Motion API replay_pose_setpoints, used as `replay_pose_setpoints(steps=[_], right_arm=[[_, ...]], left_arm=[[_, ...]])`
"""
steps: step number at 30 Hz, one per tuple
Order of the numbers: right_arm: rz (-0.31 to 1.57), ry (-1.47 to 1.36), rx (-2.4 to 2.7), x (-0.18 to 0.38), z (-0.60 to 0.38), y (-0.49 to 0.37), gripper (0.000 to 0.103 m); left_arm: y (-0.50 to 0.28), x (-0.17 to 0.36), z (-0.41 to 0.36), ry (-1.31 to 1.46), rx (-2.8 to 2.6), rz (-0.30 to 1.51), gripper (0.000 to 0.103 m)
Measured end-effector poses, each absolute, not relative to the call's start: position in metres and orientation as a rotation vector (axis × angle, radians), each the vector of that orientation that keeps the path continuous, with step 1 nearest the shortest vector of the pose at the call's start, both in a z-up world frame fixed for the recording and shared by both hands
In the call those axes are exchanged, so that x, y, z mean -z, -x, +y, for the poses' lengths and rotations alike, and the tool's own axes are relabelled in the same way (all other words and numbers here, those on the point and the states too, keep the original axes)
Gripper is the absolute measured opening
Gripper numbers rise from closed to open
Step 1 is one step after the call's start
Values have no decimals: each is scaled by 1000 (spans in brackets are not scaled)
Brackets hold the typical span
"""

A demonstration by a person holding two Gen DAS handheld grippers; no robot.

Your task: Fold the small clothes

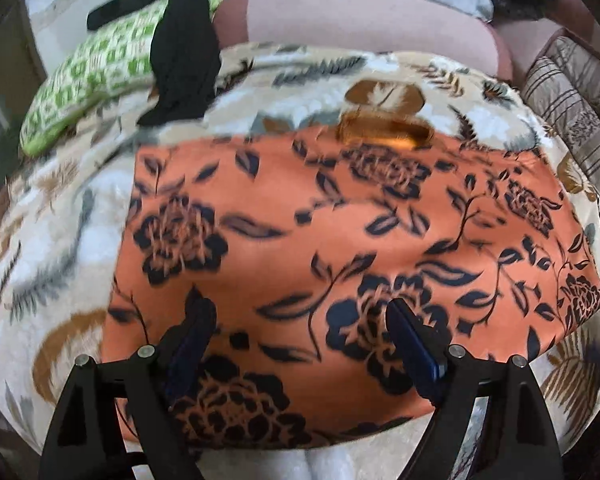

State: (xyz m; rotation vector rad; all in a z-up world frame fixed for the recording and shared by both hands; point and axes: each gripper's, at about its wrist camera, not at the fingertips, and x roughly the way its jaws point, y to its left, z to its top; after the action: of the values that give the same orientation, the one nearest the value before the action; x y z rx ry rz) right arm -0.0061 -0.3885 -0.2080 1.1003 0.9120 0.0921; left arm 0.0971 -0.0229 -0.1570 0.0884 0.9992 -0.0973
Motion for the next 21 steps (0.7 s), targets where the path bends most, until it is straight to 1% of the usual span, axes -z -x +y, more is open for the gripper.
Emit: replay_pose_setpoints(steps=[1, 3, 6, 8, 11, 12, 13, 14, 15, 17, 19, 20, 21], right_arm=[[924, -1133, -90, 219, -387, 12, 83], [881, -1159, -84, 220, -393, 14, 83], [846, -1177, -78, 216, -409, -12, 84], [851, -1224, -56, 224, -413, -28, 84], [803, -1238, -43, 224, -417, -41, 84], [787, -1227, -43, 222, -419, -41, 84], [774, -1212, -35, 219, -416, -44, 82], [773, -1196, -34, 217, -414, -46, 77], [777, -1176, -39, 214, -411, -49, 76], [774, -1128, -39, 208, -409, -50, 75], [786, -1090, -38, 207, -405, -57, 77], [805, -1084, -19, 210, -404, -60, 77], [826, -1106, 14, 217, -403, -61, 76]], left_arm=[[-97, 157, -22, -76, 97, 1002, 87], [-96, 151, -26, -65, 97, 982, 87], [-102, 140, -29, -51, 94, 937, 87], [-110, 141, -33, -50, 96, 927, 87], [-125, 165, -42, -134, 72, 977, 87], [-134, 184, -46, -188, 64, 1033, 89], [-133, 184, -44, -175, 65, 1007, 89], [-131, 179, -43, -160, 62, 989, 87], [-131, 172, -43, -143, 71, 995, 87], [-128, 155, -44, -87, 114, 959, 87], [-124, 141, -49, -92, 114, 868, 87], [-125, 143, -51, -104, 107, 865, 87], [-131, 154, -55, -127, 114, 905, 87]])
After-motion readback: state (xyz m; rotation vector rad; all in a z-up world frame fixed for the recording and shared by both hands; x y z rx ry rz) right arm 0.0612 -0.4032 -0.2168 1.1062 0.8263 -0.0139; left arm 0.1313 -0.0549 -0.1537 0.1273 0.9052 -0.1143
